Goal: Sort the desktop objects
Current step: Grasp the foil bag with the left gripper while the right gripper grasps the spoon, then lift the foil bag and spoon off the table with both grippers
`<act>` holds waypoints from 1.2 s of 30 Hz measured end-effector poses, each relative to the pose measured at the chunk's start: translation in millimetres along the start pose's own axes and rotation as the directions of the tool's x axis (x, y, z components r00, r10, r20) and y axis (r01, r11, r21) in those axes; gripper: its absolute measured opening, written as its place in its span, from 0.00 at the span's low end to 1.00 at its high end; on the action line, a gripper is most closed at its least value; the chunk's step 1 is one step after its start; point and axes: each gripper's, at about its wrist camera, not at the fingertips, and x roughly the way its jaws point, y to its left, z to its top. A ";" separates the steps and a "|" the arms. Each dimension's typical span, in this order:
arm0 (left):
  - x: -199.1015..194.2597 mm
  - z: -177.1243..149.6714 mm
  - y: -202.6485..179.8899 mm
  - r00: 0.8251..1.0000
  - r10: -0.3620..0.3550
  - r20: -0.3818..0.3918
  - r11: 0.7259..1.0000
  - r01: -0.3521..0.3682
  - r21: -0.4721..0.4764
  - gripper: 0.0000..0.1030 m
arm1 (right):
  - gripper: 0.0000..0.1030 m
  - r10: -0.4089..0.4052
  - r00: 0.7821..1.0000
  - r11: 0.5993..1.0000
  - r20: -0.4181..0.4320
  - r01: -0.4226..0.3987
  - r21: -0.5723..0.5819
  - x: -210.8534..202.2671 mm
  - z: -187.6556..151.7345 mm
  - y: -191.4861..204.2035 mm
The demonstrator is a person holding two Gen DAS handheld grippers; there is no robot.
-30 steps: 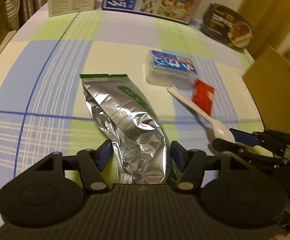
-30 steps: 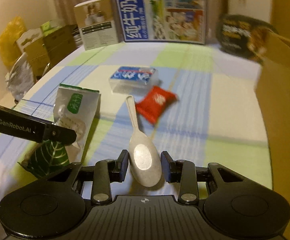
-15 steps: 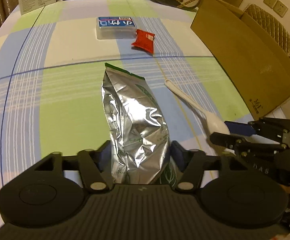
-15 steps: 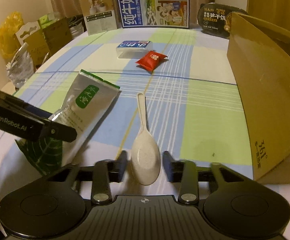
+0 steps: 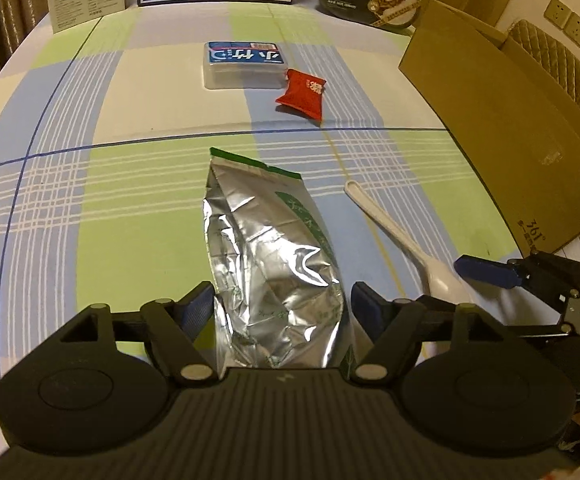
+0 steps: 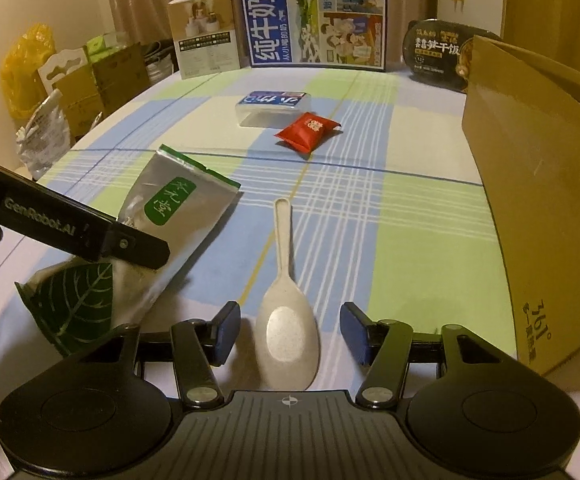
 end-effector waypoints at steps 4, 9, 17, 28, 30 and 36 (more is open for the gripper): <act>4.9 -1.3 -1.0 1.000 0.007 -0.011 1.000 -0.007 0.007 0.68 | 0.51 -0.002 1.000 1.000 -0.001 0.002 -0.021 0.9 0.3 3.6; 8.3 -2.7 -3.9 1.000 0.020 -0.025 1.000 -0.019 0.021 0.68 | 0.29 -0.005 1.000 0.999 -0.003 0.005 -0.037 1.3 1.4 6.3; -6.8 -5.7 -11.8 1.000 0.015 0.003 0.998 -0.015 0.065 0.44 | 0.28 -0.011 1.000 1.000 0.011 0.011 -0.026 -5.3 0.9 5.1; 1.0 -7.9 -12.4 0.999 0.019 -0.038 0.997 -0.016 0.074 0.63 | 0.34 -0.035 0.999 0.998 -0.003 0.035 -0.057 -3.5 -3.7 6.7; 4.3 -9.5 -13.5 0.998 0.025 -0.057 0.996 -0.021 0.086 0.66 | 0.35 -0.041 0.999 0.998 -0.005 0.040 -0.051 -4.8 -5.2 6.0; 7.9 -10.8 -17.9 0.997 0.043 -0.063 0.993 -0.035 0.111 0.69 | 0.35 -0.048 0.999 0.997 0.007 0.048 -0.066 -7.4 -10.6 13.3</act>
